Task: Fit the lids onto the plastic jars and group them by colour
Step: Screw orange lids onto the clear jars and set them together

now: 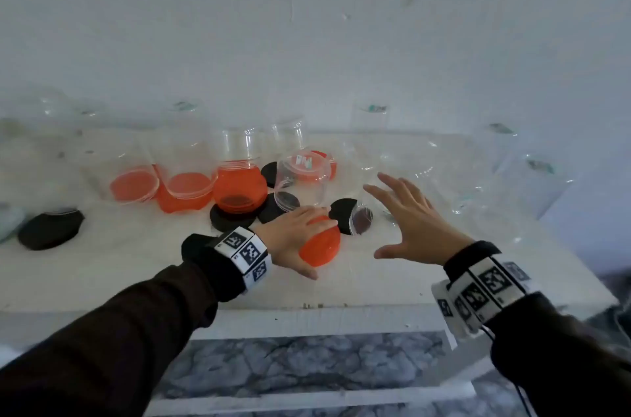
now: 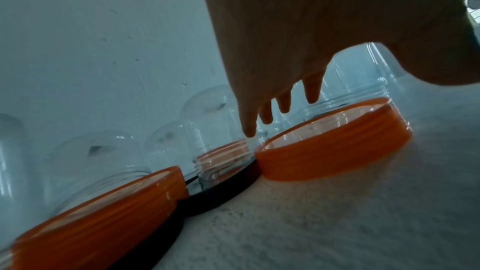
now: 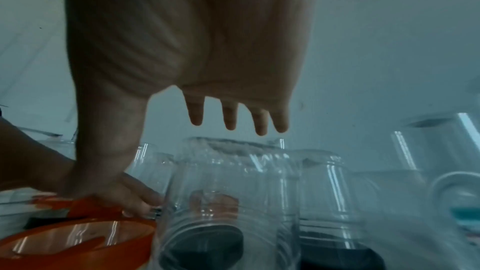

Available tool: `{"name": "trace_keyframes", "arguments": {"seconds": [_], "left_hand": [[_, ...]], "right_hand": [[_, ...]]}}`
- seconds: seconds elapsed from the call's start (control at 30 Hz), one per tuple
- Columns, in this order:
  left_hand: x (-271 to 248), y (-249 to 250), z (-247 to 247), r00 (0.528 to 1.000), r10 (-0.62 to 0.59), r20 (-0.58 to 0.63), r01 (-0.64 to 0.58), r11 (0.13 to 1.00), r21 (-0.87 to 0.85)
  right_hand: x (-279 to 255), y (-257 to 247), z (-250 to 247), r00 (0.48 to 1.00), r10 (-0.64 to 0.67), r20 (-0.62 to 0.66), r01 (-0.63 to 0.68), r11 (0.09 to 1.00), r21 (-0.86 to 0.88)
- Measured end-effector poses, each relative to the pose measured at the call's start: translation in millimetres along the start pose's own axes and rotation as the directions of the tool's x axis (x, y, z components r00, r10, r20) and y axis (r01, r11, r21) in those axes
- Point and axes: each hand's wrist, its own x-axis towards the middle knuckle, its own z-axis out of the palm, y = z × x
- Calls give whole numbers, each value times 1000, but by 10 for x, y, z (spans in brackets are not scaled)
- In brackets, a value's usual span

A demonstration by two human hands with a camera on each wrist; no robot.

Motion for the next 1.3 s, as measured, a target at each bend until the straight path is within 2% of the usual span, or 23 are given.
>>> {"name": "trace_keyframes", "arguments": {"seconds": [0.1,0.2,0.5,0.6,0.7,0.93,1.07,1.17,1.3], "left_hand": [[59,-3,5,995,-54,87,53,998,19],[105,-5,32,985,-112,129,106,993,48],[159,69,-21,976,-203,79,202,979,17],[157,132,-34,966,-241,95,245,969,-38],[144,182,-18,964,-254,83,263,958,-114],[48,218,-149,960,-265,-93,226,926,-303],[-28,225,-233,950,-236,-203,132,895,-425],[-46,232,-272,936,-222,-273,69,877,-476],[-15,248,-301,907,-215,-362,9,869,-494]], "right_hand": [[99,59,7,998,-35,59,39,997,-64],[157,130,40,997,-51,62,55,995,-79],[249,297,-17,992,-127,-26,122,981,-151],[203,323,-50,987,-150,-58,142,983,-120],[127,395,-23,981,-149,-123,151,989,4],[13,500,63,948,-125,-291,223,917,332],[-27,490,45,965,-67,-254,169,899,405],[-42,489,99,969,27,-246,88,891,445],[-14,505,204,974,84,-209,50,825,563]]}}
